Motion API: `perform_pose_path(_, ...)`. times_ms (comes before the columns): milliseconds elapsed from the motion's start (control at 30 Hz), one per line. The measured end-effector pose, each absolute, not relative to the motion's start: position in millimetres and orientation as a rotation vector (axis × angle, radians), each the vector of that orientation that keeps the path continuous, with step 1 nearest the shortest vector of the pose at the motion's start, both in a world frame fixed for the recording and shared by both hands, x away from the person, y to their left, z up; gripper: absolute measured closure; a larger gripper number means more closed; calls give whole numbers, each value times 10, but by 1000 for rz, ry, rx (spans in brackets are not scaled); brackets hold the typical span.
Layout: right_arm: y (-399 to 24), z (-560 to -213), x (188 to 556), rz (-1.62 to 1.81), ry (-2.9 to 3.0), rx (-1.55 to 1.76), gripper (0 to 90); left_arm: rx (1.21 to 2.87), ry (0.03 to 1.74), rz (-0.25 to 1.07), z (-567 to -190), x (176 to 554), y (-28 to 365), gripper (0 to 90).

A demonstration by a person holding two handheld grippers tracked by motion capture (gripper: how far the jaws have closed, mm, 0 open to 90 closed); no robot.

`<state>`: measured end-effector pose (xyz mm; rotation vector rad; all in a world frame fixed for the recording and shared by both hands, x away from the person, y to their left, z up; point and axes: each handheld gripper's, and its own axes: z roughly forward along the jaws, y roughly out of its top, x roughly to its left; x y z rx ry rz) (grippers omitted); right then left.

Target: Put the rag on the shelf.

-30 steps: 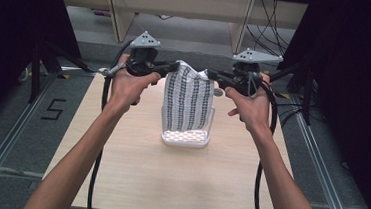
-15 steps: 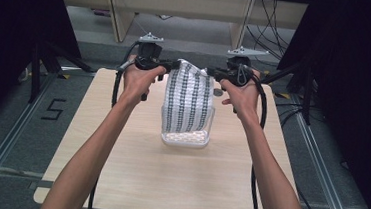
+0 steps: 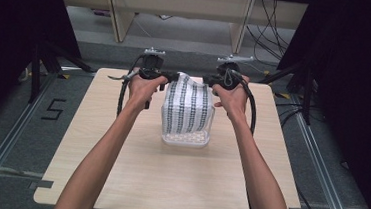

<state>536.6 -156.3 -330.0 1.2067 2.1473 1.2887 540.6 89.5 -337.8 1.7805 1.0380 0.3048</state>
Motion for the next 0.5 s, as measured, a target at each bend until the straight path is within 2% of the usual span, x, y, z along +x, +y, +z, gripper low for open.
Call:
perform_pose_path(67, -1566, -3362, 5393, 1273, 2137, 1234, 668, 1799, 1047, 271, -3404, 5408, 880, 635)
perform_pose_path(200, -1570, -3386, 5409, 1250, 2140, 1212, 624, 1816, 1102, 318, -3413, 5398, 869, 438)
perform_pose_path(233, -1566, -3382, 5394, 1253, 2134, 1238, 605, 1838, 1123, 315, -3401, 5396, 889, 438)
perform_pose_path(267, -1576, -3366, 5378, 1258, 2124, 1231, 581, 1849, 1145, 308, -3391, 5385, 904, 341)
perform_pose_path(500, -1630, -3299, 5286, 1262, 2124, 1206, 531, 1870, 1128, 300, -3377, 5275, 995, 299)
